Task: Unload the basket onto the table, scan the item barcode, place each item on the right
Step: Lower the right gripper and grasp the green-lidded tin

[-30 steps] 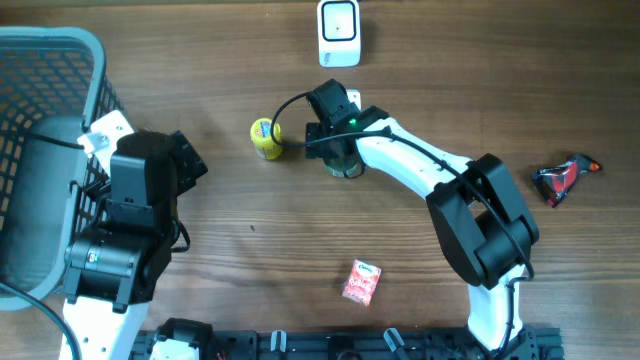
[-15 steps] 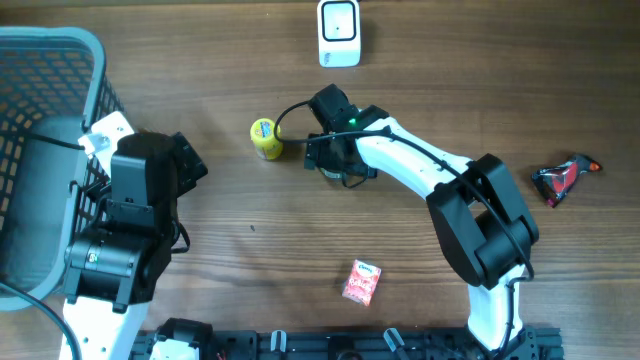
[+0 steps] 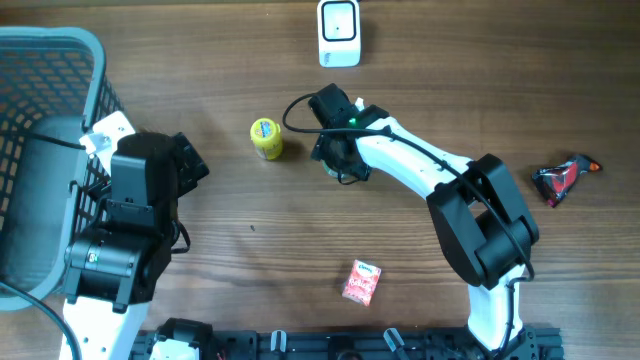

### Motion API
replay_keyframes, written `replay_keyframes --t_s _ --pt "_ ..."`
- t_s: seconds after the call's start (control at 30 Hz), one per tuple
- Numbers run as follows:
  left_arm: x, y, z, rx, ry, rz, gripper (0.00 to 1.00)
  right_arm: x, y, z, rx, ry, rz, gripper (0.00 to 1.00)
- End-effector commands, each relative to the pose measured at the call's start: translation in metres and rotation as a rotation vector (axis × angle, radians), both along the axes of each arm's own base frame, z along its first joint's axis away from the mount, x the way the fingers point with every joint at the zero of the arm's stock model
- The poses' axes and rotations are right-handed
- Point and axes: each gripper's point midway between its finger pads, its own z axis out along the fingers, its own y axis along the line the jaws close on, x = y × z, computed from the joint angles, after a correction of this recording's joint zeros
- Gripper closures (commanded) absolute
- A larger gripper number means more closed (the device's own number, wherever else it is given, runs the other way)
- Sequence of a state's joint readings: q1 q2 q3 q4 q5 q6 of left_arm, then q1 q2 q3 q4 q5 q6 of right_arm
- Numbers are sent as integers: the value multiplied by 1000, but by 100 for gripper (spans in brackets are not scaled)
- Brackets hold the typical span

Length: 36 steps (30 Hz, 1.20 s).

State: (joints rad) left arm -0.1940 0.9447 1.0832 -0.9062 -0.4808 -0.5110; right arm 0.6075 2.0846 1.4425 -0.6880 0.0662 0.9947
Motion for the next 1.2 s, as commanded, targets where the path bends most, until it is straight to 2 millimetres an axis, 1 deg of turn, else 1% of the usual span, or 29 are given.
replay_keyframes --t_s 0.0,0.1,0.17,0.23,0.3,0.47,0.53,0.6,0.67,0.77,0.83,1.03,1.1,1.17 --pt "-1 1 -3 -4 8 4 0 3 -8 -7 -48 -2 15 38" --pt "-1 1 -3 -4 8 4 0 3 -8 -7 -60 -7 70 40" --pt "-1 1 -3 -4 8 4 0 -1 -8 -8 -70 8 118 45" --pt "-1 1 -3 -4 8 4 0 -13 -4 -10 -37 67 142 46" --pt "0 0 -4 -9 9 -1 0 -25 11 -9 45 117 234 49" --pt "1 -2 -7 -12 21 -6 0 -47 33 -3 189 211 291 50" --pt "3 -2 -10 -11 32 -7 0 -58 42 2 253 265 303 49" --pt "5 -4 -13 -14 44 -12 0 -68 45 5 288 310 308 50" --pt "7 -6 -17 -18 61 -19 0 -82 46 10 317 373 328 51" --pt "9 -7 -22 -18 80 -21 0 -103 45 18 346 461 380 53" --pt "10 -7 -25 -16 91 -21 0 -113 44 26 361 509 401 54" --pt "12 -7 -28 -14 104 -21 0 -125 48 49 413 572 443 54" --pt "12 -7 -28 -14 103 -21 0 -121 50 54 419 552 467 54" --pt "12 -7 -28 -14 104 -21 0 -117 51 54 413 534 472 55"
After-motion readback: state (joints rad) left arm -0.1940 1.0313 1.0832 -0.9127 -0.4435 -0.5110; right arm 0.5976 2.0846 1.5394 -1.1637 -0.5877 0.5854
